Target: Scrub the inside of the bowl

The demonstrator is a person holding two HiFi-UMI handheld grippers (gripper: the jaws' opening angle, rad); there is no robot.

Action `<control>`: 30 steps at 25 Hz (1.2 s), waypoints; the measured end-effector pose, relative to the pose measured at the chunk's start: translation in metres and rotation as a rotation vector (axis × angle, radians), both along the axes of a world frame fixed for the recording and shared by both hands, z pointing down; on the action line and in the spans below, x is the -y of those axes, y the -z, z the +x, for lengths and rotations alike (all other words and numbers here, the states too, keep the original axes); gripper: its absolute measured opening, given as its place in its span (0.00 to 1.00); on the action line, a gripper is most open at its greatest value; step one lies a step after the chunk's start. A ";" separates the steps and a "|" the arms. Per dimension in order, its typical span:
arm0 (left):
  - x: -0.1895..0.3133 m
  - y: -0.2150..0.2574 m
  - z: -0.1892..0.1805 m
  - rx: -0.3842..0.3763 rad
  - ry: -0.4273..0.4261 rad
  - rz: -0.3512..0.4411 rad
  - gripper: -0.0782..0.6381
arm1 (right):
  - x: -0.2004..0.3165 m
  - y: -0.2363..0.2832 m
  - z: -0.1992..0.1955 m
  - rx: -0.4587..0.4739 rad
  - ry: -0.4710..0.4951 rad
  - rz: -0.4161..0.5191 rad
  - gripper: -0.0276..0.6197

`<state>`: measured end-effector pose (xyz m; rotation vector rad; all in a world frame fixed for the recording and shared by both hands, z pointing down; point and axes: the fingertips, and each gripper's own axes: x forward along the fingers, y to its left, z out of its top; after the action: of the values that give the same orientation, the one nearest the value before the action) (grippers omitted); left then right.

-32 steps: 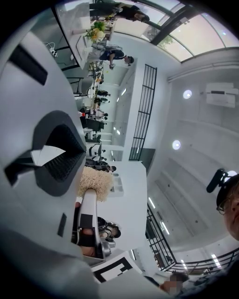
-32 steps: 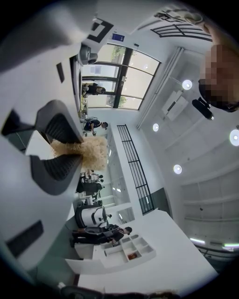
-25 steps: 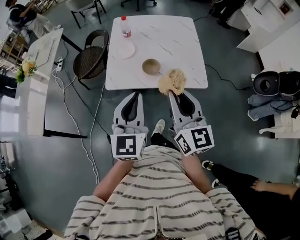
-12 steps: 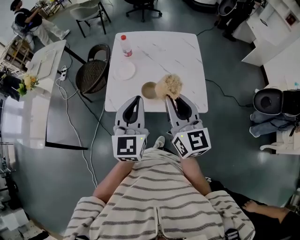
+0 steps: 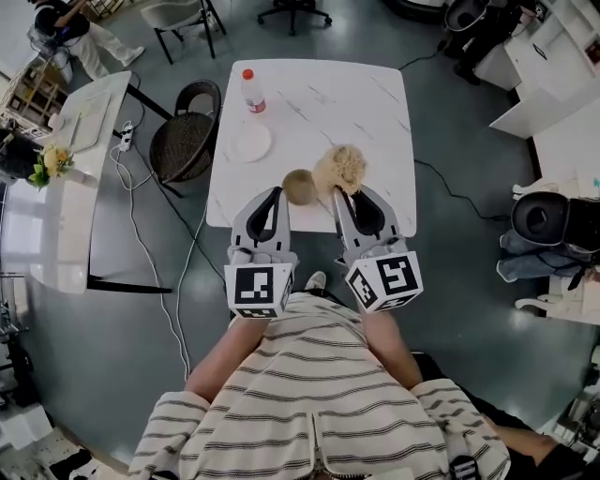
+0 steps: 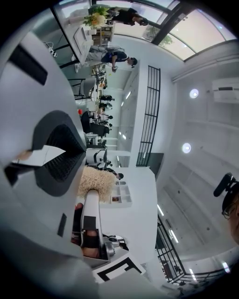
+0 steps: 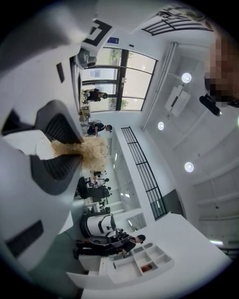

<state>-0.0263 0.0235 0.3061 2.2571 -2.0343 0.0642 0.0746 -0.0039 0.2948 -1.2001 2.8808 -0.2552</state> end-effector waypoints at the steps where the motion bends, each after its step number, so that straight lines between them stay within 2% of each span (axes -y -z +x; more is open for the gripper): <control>1: 0.002 -0.001 -0.002 -0.001 -0.004 -0.008 0.11 | 0.002 -0.002 -0.003 -0.003 -0.001 -0.007 0.16; 15: 0.052 -0.030 -0.031 -0.016 -0.119 -0.077 0.11 | 0.038 -0.033 -0.034 -0.042 -0.083 -0.098 0.16; 30: 0.088 -0.102 -0.045 -0.093 -0.195 -0.264 0.12 | 0.064 -0.107 -0.059 -0.155 -0.105 -0.246 0.16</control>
<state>-0.0714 -0.0641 0.4086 2.2364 -1.6469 0.2234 0.0155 -0.0680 0.4018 -1.4666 2.9717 -0.5527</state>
